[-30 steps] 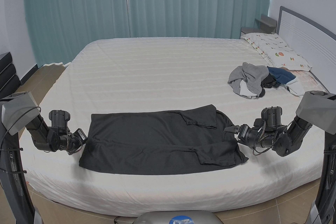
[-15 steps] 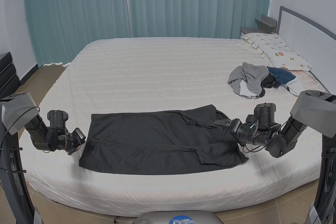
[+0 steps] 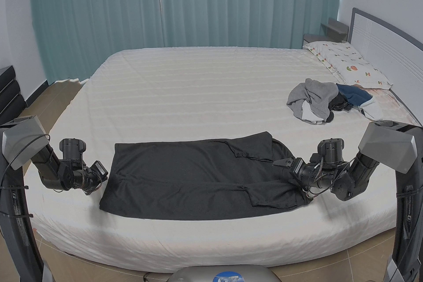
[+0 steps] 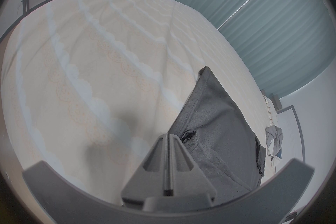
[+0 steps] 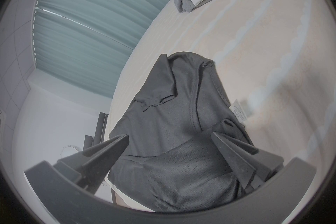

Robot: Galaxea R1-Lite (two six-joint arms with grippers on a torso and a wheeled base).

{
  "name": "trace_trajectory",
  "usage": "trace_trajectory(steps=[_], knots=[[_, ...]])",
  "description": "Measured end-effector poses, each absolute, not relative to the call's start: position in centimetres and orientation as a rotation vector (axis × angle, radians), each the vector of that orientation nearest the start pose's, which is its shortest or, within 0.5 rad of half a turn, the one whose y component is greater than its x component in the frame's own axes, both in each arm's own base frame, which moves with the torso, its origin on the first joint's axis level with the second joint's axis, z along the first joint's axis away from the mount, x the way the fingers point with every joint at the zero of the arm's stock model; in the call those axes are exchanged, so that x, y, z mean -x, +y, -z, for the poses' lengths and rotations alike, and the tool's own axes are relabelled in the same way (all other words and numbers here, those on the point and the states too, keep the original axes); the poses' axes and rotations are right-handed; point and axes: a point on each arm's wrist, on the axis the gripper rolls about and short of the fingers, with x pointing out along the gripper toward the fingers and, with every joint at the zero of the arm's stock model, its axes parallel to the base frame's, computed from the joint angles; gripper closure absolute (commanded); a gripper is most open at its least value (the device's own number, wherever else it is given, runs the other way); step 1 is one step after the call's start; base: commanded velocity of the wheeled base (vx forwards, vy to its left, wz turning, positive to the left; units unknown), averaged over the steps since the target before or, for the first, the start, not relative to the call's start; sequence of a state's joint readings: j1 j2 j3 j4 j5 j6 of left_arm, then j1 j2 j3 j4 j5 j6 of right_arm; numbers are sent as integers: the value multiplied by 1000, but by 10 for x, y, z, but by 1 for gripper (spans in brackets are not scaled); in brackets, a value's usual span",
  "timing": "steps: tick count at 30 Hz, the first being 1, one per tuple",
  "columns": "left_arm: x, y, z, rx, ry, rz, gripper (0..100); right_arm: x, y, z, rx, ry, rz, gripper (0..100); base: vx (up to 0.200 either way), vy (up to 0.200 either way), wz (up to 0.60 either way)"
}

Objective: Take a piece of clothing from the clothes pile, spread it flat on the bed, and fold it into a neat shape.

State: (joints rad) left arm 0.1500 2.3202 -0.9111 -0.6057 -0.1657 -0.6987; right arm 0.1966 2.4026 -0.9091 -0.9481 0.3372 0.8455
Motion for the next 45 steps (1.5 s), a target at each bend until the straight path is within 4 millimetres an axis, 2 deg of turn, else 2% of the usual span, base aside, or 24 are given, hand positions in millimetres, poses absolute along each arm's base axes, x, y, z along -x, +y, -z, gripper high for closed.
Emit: trace_trajectory(steps=[7, 18, 22, 33, 45], knots=[[-373, 51, 13, 761, 775, -250, 100, -388, 84, 19, -869, 742, -268, 0, 0, 0, 0], [-372, 51, 6, 756, 760, -242, 100, -384, 78, -10, -987, 685, -311, 0, 0, 0, 0], [-373, 52, 5, 763, 754, -246, 100, -383, 75, -11, -991, 681, -306, 0, 0, 150, 0], [-372, 50, 6, 765, 759, -245, 100, -383, 73, -11, -987, 674, -299, 0, 0, 0, 0], [-374, 38, 5, 773, 764, -237, 100, -385, 77, -10, -981, 675, -302, 0, 0, 0, 0]])
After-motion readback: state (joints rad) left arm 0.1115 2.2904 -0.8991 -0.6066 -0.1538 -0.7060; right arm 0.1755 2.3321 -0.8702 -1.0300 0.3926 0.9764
